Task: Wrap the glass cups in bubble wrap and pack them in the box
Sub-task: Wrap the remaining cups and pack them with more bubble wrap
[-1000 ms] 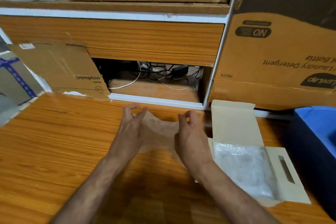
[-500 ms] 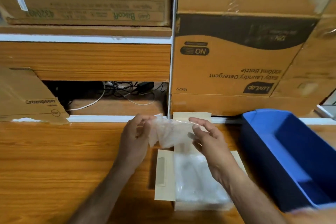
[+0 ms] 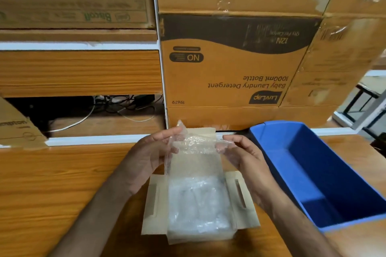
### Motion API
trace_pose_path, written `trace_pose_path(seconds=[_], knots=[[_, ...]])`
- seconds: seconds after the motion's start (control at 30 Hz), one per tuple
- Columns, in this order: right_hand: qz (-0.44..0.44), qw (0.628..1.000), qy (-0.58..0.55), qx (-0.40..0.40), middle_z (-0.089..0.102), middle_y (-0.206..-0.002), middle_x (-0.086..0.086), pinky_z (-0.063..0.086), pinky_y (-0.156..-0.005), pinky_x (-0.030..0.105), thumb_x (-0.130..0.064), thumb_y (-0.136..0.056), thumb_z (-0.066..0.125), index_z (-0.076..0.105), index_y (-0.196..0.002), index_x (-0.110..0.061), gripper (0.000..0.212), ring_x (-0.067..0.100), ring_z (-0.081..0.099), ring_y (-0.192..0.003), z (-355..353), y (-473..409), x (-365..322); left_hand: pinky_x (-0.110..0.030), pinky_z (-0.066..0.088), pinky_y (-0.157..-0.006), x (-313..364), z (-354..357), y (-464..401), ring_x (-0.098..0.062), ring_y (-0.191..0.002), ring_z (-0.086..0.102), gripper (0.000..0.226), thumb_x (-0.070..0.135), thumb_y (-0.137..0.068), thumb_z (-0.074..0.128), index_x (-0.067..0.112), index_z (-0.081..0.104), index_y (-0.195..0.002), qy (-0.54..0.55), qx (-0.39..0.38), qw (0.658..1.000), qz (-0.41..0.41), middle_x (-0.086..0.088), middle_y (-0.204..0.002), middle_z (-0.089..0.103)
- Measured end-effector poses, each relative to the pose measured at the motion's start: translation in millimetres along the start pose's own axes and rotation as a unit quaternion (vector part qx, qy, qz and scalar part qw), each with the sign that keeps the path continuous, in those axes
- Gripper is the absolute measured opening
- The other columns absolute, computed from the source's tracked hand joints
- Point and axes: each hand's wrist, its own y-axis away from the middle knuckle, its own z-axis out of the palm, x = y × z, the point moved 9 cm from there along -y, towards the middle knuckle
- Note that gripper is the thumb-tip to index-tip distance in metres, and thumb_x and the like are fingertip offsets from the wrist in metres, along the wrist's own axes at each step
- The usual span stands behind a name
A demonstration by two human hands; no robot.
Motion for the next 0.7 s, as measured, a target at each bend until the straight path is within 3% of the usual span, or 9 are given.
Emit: trace_pose_path(seconds=[0.1,0.2,0.27,0.33,0.43,0.5,0.6,0.7], knots=[[0.036,0.994,-0.107,-0.008,0.078,-0.114,0.008,0.048,-0.107,0.038,-0.012,-0.101,0.055,0.075,-0.113,-0.012,0.024,0.023,0.071,-0.113,-4,-1,6,-0.043,0.053,-0.096,2,3,-1,-0.032,-0.108,0.07,0.04,0.043,-0.081,0.078,0.017,0.078,-0.112,-0.085,0.068,0.994,0.024,-0.011,-0.115,0.076],[0.052,0.987,-0.154,0.009,0.078,-0.106,0.006,0.052,-0.096,0.033,-0.021,-0.099,0.066,0.079,-0.104,-0.011,0.016,0.015,0.071,-0.097,-8,-5,9,-0.037,0.055,-0.087,4,6,-1,-0.029,-0.095,0.069,0.034,0.032,-0.079,0.082,0.021,0.076,-0.11,-0.137,0.123,0.981,0.058,-0.006,-0.101,0.078],[0.023,0.991,-0.127,0.028,0.078,-0.099,0.006,0.056,-0.084,0.026,-0.009,-0.094,0.072,0.075,-0.111,-0.011,0.018,0.014,0.07,-0.091,-15,-8,7,-0.035,0.051,-0.084,-4,12,-1,-0.024,-0.093,0.063,0.042,0.018,-0.083,0.078,0.024,0.072,-0.124,-0.079,0.078,0.993,0.046,-0.008,-0.109,0.076],[-0.01,0.995,-0.101,0.021,0.079,-0.099,0.004,0.057,-0.077,0.02,0.002,-0.093,0.069,0.075,-0.115,-0.013,0.027,0.01,0.073,-0.09,-21,-8,3,-0.035,0.047,-0.091,-11,13,0,-0.024,-0.102,0.061,0.049,0.008,-0.084,0.078,0.025,0.07,-0.129,-0.059,0.044,0.997,0.028,-0.01,-0.119,0.074],[-0.033,0.998,-0.049,-0.003,0.08,-0.105,0.002,0.055,-0.083,0.017,0.004,-0.094,0.068,0.077,-0.115,-0.016,0.031,0.009,0.073,-0.097,-26,-8,0,-0.037,0.051,-0.101,-12,8,4,-0.026,-0.115,0.066,0.049,0.006,-0.077,0.079,0.018,0.074,-0.124,-0.078,0.081,0.993,0.031,-0.009,-0.116,0.076],[-0.029,0.998,-0.033,-0.035,0.078,-0.098,-0.002,0.053,-0.082,0.017,0.006,-0.088,0.075,0.077,-0.118,-0.019,0.039,0.008,0.069,-0.088,-28,-11,2,-0.035,0.055,-0.1,-9,5,7,-0.025,-0.11,0.069,0.053,0.004,-0.072,0.08,0.015,0.073,-0.123,-0.08,0.111,0.99,0.036,-0.015,-0.113,0.076],[-0.049,0.992,0.098,-0.069,0.069,-0.091,-0.002,0.054,-0.082,0.023,-0.001,-0.079,0.087,0.074,-0.126,-0.024,0.054,0.016,0.062,-0.076,-30,-14,4,-0.034,0.06,-0.095,1,6,9,-0.026,-0.104,0.073,0.052,-0.003,-0.072,0.085,0.018,0.076,-0.119,-0.184,0.129,0.973,0.057,-0.018,-0.107,0.076],[-0.133,0.954,0.267,-0.013,0.075,-0.102,-0.011,0.06,-0.085,0.022,-0.009,-0.087,0.08,0.077,-0.116,-0.029,0.035,0.004,0.071,-0.092,-36,-15,-9,-0.027,0.061,-0.089,13,11,14,-0.01,-0.094,0.073,0.041,0.004,-0.079,0.086,0.027,0.078,-0.112,-0.357,0.164,0.914,0.102,0.001,-0.098,0.078]])
